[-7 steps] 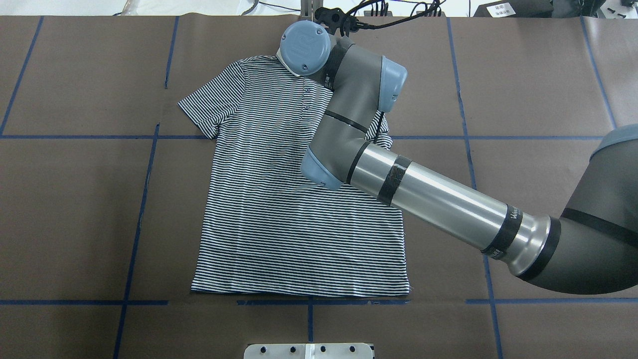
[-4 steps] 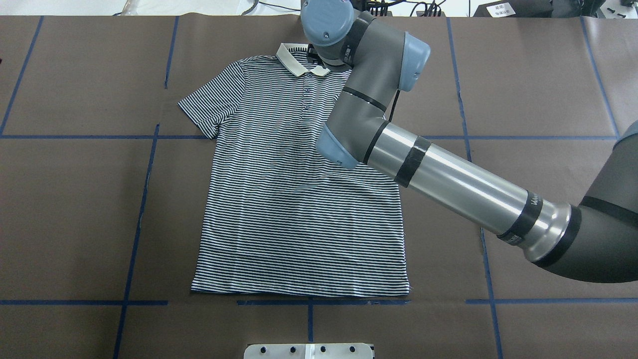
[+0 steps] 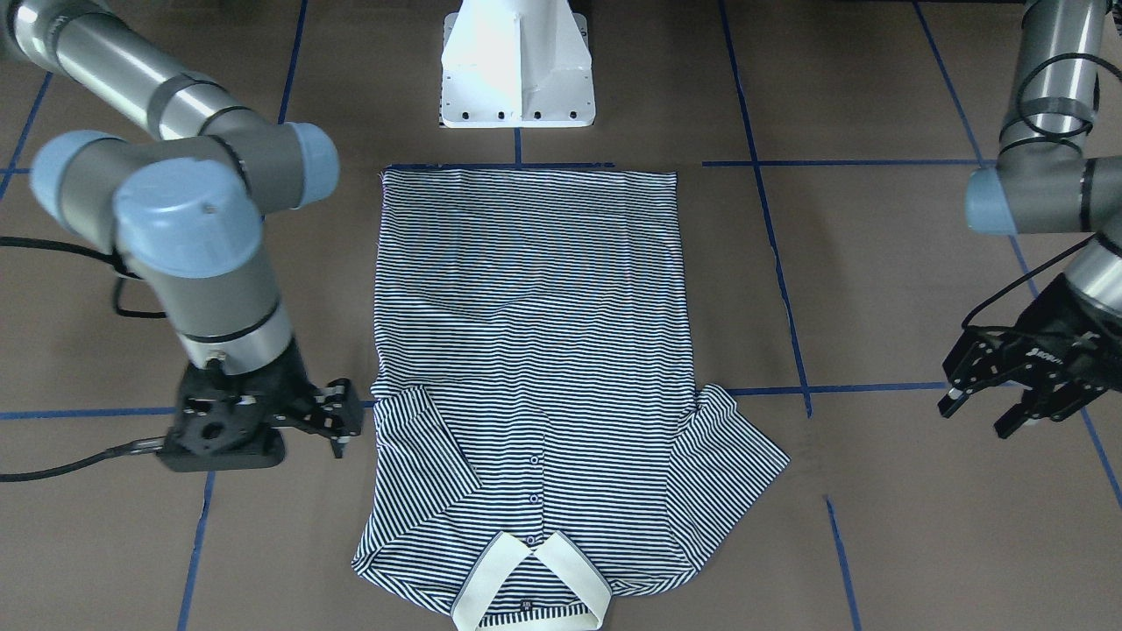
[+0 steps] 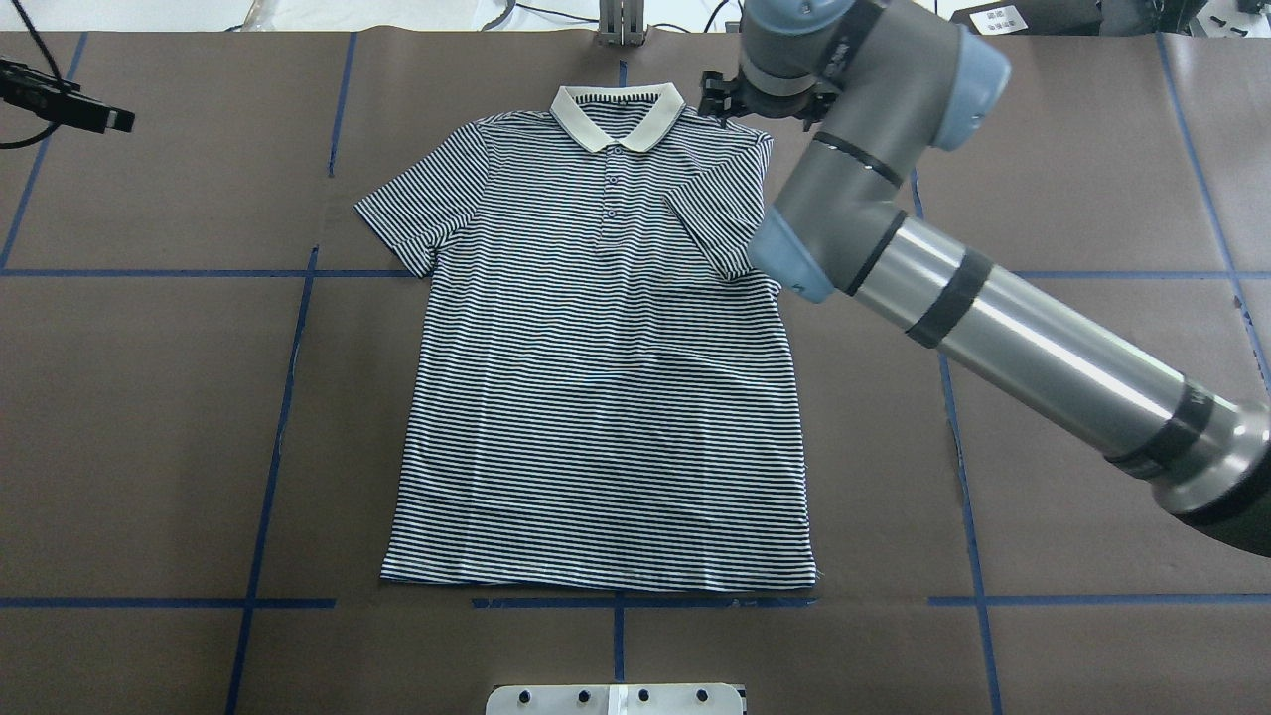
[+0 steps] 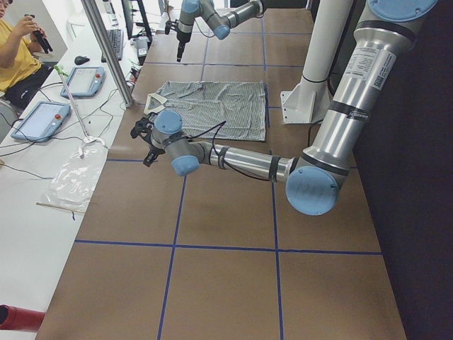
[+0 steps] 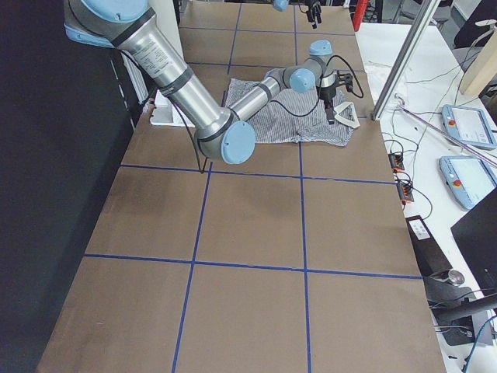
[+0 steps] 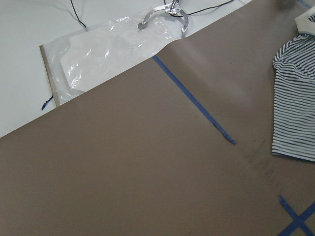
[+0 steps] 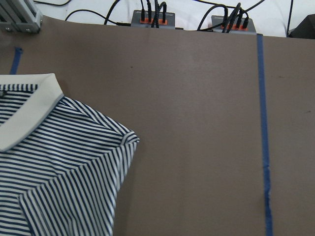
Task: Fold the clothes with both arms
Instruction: 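Lift the right gripper away while the left arm moves toward the shirt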
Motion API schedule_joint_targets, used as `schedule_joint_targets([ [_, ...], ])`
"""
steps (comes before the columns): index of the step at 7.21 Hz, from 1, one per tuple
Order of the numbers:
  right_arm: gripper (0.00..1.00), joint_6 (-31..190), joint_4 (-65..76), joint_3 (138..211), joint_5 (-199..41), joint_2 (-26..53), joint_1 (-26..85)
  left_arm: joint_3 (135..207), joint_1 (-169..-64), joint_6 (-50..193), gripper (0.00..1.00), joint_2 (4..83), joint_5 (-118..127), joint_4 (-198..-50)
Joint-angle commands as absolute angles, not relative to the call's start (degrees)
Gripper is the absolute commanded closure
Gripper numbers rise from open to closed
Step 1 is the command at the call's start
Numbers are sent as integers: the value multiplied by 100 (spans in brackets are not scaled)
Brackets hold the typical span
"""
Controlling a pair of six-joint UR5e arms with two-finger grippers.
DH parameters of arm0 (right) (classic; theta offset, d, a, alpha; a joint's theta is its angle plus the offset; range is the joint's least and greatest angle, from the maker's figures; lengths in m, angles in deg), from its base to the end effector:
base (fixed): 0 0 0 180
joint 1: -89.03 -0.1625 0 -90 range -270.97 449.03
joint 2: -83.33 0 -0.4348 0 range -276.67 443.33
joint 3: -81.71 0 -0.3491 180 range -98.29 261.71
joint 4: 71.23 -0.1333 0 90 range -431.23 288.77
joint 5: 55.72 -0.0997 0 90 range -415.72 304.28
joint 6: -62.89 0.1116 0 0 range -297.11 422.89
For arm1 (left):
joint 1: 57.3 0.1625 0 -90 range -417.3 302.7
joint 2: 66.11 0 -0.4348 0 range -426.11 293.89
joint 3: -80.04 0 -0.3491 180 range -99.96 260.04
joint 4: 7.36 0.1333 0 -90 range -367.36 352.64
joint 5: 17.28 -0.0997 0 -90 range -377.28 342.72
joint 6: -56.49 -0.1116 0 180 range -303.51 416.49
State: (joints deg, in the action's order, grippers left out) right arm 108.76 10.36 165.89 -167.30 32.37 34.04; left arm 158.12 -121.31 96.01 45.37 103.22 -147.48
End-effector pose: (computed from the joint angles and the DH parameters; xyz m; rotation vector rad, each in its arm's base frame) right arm -0.3314 -0.6339 0.3203 0.3127 -0.7389 0.0425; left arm 0.2101 -0.6060 0.4716 0.5911 0.9525 0.0662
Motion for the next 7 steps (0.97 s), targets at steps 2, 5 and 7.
schedule_joint_targets([
  [2,0,10174,216,16872,-17569,2304,2830,15625,-11033,11139,47,4990,9077,-14702],
  [5,0,10192,181,16872,-17543,2260,2821,15265,-10558,12114,56,5200,8479,-14711],
  [7,0,10201,180,16872,-17499,2243,2830,14983,-10398,12179,56,5315,8065,-14737],
])
